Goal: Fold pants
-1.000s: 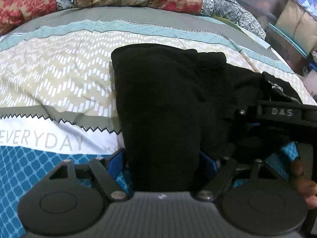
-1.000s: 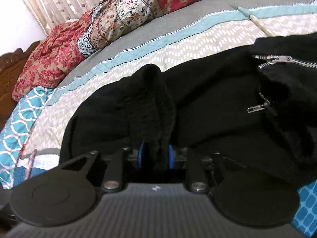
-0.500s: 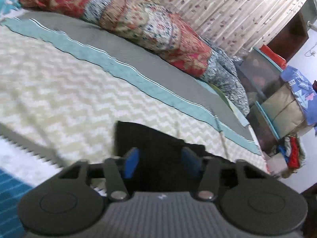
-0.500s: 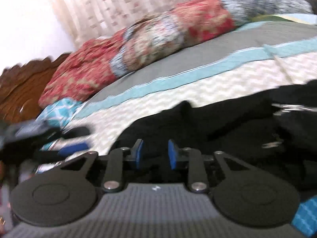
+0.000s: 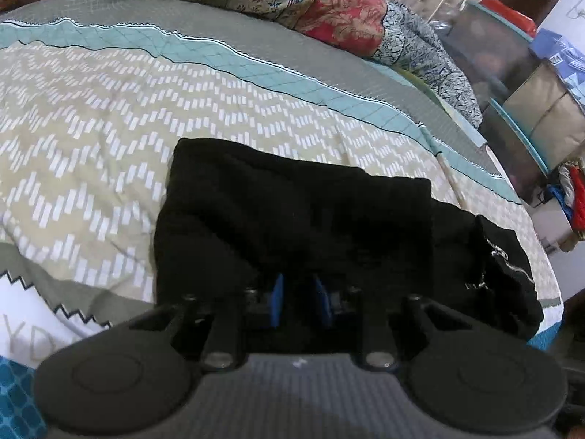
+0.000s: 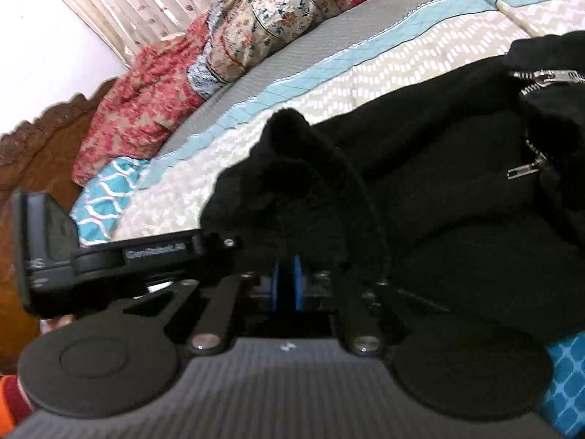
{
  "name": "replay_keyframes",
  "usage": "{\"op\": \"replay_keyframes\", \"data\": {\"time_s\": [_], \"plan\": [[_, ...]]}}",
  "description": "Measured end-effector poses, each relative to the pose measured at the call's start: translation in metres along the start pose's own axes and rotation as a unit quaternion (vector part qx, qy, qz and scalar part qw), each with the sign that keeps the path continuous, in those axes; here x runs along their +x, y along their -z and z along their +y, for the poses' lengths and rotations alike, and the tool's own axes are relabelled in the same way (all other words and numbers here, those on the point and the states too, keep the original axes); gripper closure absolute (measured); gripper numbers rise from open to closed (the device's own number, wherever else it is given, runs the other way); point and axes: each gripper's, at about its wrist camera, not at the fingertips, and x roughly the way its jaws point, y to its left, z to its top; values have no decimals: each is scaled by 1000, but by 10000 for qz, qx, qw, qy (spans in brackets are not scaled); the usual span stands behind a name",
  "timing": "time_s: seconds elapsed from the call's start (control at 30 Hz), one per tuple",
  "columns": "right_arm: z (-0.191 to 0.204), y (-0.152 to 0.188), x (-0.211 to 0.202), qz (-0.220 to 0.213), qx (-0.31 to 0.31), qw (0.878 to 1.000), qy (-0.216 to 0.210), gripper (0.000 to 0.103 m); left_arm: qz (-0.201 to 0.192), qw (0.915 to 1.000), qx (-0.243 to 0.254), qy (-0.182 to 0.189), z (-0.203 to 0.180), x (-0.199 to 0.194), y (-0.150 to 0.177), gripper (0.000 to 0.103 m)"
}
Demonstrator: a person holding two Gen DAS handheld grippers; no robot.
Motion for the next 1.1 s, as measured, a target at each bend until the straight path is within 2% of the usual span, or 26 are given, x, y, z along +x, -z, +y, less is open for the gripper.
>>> {"op": "replay_keyframes", "data": {"time_s": [0.03,0.07,0.1,0.13,0.27,0.37,0.4,0.47,0.57,0.63,0.67,0.7,0.77,0.83,0.87,0.93,1.0,1.1], "plan": [[-1,1,-11,-47,70,9999,-101,85,15,10000,-70,-5,1,-6,0,81],[-2,-1,-23,-179,83,9997,-168,75,28,9999,-168,8,2,-13,0,79],[-4,-3,-38,-398,23,9991,-160,62,18,9996,-276,51,1,-19,-2,69],[-6,-5,-53,-653,-75,9978,-72,56,-48,9992,-370,125,0,-26,-3,60],[-35,-10,-126,-1870,-190,9806,559,49,-235,9983,-441,314,-11,-42,-12,58],[-81,-12,-168,-2664,369,9564,1136,37,-196,9978,-354,525,-32,-42,-20,57],[-98,-12,-177,-2821,649,9485,1287,36,-166,9978,-273,587,-42,-41,-22,56],[-133,-13,-185,-2918,1240,9373,1448,36,-76,9976,-86,678,-63,-36,-24,53],[-168,-17,-177,-2679,1675,9352,1602,37,126,9963,152,839,-92,-32,-23,51],[-180,-22,-157,-2244,1749,9454,1589,47,213,9949,286,941,-109,-31,-23,46],[-182,-23,-151,-2121,1716,9485,1607,64,231,9944,346,974,-116,-32,-24,44],[-179,-24,-146,-2061,1640,9480,1788,71,240,9940,402,992,-123,-32,-25,40],[-163,-27,-144,-2060,1430,9490,1910,78,250,9931,506,1030,-138,-33,-30,32],[-133,-27,-147,-2219,990,9537,1770,79,267,9918,598,1096,-156,-32,-35,20],[-117,-26,-145,-2259,598,9560,1772,79,288,9906,676,1152,-166,-30,-37,18],[-78,-24,-139,-2300,-255,9555,1827,79,303,9878,940,1202,-187,-25,-39,7],[-49,-18,-132,-2308,-933,9510,1833,79,274,9845,1325,1118,-211,-20,-38,5],[-23,-6,-123,-2243,-1621,9417,1914,79,367,9786,1757,1002,-233,-7,-33,5]]}}
